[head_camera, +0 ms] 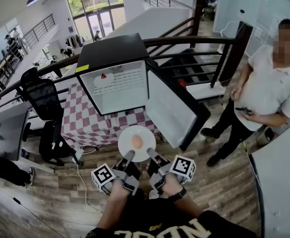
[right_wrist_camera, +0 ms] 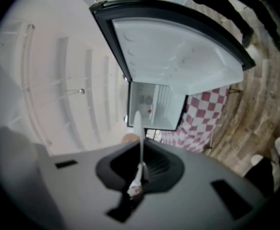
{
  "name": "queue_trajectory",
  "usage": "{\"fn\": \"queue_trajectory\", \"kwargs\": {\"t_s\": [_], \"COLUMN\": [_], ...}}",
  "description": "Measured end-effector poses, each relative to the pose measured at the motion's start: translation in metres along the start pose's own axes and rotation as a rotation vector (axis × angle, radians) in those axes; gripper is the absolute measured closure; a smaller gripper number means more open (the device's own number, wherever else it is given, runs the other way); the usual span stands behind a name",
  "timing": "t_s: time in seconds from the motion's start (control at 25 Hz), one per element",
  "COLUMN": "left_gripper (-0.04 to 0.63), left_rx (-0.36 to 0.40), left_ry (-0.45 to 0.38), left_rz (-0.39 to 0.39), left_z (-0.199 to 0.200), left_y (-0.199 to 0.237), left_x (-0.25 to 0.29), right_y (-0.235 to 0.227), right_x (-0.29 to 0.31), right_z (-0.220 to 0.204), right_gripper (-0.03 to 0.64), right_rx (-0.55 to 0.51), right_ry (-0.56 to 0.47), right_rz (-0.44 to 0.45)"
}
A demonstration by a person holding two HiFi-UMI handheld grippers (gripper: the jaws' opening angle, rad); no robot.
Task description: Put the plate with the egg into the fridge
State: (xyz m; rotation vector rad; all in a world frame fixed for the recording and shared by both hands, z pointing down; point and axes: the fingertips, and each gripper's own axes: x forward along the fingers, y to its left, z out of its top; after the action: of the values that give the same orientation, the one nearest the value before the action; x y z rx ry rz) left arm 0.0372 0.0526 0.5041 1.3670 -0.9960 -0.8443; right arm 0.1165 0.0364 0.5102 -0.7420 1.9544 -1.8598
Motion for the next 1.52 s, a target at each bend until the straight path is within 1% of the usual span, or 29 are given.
{"fn": "queue_trajectory", "kwargs": {"t_s": [0.2, 0.56, 0.8, 1.12, 1.52], "left_gripper": [0.558, 0.558, 0.558, 0.558, 0.558], "left_rx": [-0.013, -0.037, -0.049, -0.049, -0.054], "left_ry": [-0.010, 0.038, 0.073, 0.138, 0.188], "left_rz": [0.017, 0.005, -0.002, -0.008, -0.007], "left_z": [0.011, 0.043, 0.086, 0.155, 0.227], "left_y": [0.009, 0.011, 0.011, 0.014, 0.017], "left_x": [0.009, 0.050, 0.087, 0.137, 0.179], "right_y": [-0.008, -0.011, -0.007, -0.004, -0.001], "right_x": [0.015, 0.052, 0.101, 0.178, 0.255], "right_z": [0.005, 0.034, 0.058, 0.087, 0.108], "right_gripper": [0.588, 0.586, 0.586, 0.587, 0.588], "right_rx": [0.011, 0.010, 0.011, 0.021, 0.022], "right_ry": [0.007, -0.045, -0.084, -0.145, -0.201], "right_rz": [0.000, -0.024, -0.039, -0.058, -0.084]}}
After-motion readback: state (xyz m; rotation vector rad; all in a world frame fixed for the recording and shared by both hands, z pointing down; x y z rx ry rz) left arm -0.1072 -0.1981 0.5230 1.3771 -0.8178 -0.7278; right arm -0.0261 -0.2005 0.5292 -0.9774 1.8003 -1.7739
